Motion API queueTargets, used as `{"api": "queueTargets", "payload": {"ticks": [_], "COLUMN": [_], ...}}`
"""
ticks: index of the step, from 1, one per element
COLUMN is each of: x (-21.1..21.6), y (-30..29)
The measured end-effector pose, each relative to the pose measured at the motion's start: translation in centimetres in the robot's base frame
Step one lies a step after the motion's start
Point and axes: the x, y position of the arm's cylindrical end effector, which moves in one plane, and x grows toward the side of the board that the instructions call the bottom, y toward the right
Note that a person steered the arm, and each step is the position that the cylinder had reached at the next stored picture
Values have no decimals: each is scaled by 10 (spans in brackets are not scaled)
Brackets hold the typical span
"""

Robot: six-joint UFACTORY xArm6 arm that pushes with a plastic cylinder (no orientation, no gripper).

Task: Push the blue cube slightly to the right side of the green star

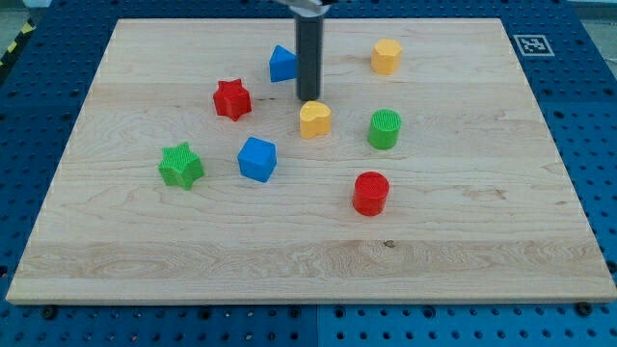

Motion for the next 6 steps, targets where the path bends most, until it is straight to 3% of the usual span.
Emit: {"api": "queueTargets", "payload": {"ticks": [4, 6], "x": [122, 91], "y": [-27, -83]}}
